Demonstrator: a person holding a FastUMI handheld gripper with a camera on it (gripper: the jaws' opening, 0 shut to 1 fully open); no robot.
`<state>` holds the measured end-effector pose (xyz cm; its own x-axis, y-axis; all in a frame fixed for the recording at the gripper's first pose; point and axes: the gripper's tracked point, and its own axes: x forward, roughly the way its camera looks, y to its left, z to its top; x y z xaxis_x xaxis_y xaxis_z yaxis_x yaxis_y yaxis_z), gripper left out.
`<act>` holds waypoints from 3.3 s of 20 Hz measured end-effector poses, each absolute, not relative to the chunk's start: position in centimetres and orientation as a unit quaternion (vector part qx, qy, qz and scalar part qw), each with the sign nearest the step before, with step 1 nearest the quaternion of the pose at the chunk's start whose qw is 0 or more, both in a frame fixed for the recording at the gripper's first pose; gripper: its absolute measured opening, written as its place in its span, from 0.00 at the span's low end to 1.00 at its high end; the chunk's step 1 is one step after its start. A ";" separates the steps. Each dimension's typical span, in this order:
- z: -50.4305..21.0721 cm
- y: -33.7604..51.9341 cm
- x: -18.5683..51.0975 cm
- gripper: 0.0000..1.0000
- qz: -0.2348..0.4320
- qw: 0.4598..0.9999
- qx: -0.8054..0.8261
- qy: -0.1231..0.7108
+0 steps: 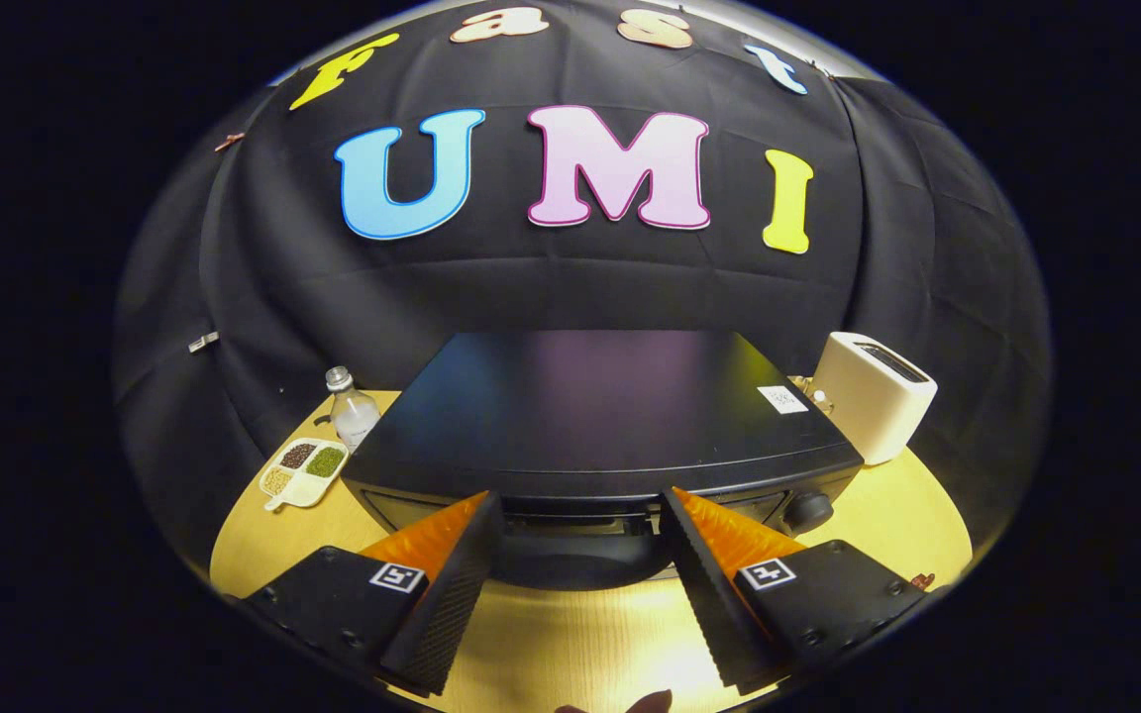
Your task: Open the toaster oven, put the food inside, and close the toaster oven door.
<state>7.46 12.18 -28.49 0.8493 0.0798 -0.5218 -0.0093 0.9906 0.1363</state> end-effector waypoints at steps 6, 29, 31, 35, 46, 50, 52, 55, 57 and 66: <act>-28.8 12.2 5.3 0.99 0.025 0.962 0.066 0.265; -39.4 12.7 -7.7 0.98 0.050 0.916 0.021 0.399; -39.5 12.8 -7.9 0.98 0.054 0.915 0.022 0.400; -39.2 12.5 -8.0 0.98 0.059 0.914 0.030 0.400; -34.1 7.0 -10.5 0.98 0.126 0.912 0.057 0.386; -32.5 2.3 -11.2 0.98 0.129 0.913 0.061 0.382; -31.5 -0.4 -11.2 0.98 0.124 0.916 0.062 0.376; -30.5 -4.8 -11.0 0.99 0.116 0.919 0.049 0.373; -30.2 -7.2 -10.6 0.98 0.114 0.920 0.050 0.372; -33.6 -16.3 -8.3 0.99 0.149 0.879 0.090 0.445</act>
